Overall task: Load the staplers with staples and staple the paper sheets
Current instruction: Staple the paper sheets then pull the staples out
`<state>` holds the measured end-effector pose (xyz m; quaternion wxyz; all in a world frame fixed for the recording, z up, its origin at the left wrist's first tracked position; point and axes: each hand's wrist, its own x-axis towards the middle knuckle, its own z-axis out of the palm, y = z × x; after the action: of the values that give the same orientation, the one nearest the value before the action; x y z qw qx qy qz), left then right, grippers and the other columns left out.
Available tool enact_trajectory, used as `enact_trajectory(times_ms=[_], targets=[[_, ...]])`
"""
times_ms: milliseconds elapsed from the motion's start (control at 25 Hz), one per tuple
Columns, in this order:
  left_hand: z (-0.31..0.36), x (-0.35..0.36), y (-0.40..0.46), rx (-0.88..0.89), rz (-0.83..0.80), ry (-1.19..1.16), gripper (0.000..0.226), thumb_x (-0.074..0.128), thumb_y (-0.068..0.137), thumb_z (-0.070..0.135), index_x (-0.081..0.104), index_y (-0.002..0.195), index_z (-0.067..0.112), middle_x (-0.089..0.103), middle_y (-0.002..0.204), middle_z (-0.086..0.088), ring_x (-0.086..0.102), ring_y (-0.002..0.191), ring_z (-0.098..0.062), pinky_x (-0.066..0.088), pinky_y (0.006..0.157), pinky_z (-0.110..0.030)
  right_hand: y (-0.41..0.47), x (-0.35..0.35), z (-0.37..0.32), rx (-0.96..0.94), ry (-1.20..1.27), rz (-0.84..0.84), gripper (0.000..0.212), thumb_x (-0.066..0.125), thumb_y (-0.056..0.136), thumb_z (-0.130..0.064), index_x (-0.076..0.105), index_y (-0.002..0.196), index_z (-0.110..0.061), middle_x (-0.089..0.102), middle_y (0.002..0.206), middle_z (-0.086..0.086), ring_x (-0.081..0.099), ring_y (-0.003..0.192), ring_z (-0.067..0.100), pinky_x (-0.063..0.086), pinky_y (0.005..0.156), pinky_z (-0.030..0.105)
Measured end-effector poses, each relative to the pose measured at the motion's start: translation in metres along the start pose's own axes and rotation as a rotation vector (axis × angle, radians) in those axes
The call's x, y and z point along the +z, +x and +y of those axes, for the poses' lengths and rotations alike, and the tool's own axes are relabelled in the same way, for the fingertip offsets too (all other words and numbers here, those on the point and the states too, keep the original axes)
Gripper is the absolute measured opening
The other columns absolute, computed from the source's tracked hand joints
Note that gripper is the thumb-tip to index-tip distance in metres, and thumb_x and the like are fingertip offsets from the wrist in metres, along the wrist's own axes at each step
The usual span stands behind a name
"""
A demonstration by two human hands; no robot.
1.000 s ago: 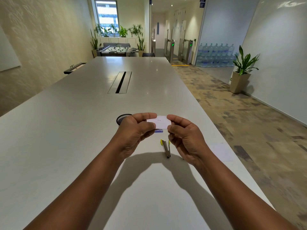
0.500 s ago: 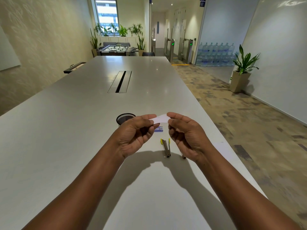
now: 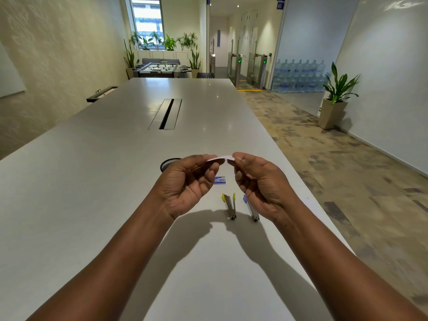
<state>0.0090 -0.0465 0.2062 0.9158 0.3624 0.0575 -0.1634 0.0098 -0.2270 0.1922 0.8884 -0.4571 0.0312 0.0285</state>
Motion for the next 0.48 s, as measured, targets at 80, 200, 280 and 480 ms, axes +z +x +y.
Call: enact_trajectory(times_ms=[80,200,280,480], targets=[[0.0018,0.0021,-0.0007,0.031,0.014,0.047,0.047,0.074,0.065,0.003,0.067,0.11,-0.013,0.071,0.108,-0.029,0.07,0.076,-0.022,0.059,0.067,-0.023,0.0001,-0.0016,0.0013,0.022,0.002,0.006,0.009,0.074,0.087,-0.001,0.082,0.085,-0.003,0.077,0.092,0.019,0.07,0.069,0.015,0.058,0.062,0.021],[0.0045,0.004,0.0005,0.079,0.026,0.133,0.049,0.076,0.067,0.006,0.067,0.111,-0.012,0.073,0.102,-0.026,0.073,0.076,-0.022,0.059,0.074,-0.025,-0.0011,-0.0037,0.0044,0.054,0.012,-0.019,0.009,0.079,0.08,-0.005,0.081,0.088,-0.001,0.077,0.097,0.022,0.07,0.071,0.015,0.059,0.064,0.021],[0.0061,0.0042,0.0012,0.091,0.027,0.159,0.049,0.077,0.066,0.007,0.068,0.111,-0.011,0.074,0.1,-0.025,0.074,0.076,-0.022,0.06,0.074,-0.026,-0.002,-0.0055,0.0064,0.072,0.009,-0.047,0.018,0.081,0.072,-0.01,0.082,0.089,-0.001,0.076,0.097,0.022,0.069,0.071,0.014,0.059,0.067,0.021],[0.0038,-0.0024,0.0066,0.064,0.058,0.162,0.031,0.069,0.077,-0.003,0.07,0.107,-0.01,0.074,0.096,-0.025,0.073,0.073,-0.021,0.061,0.068,-0.024,0.0023,-0.0065,0.0062,0.056,0.029,-0.034,0.01,0.074,0.084,0.0,0.081,0.092,-0.001,0.077,0.091,0.017,0.07,0.07,0.014,0.058,0.064,0.02]])
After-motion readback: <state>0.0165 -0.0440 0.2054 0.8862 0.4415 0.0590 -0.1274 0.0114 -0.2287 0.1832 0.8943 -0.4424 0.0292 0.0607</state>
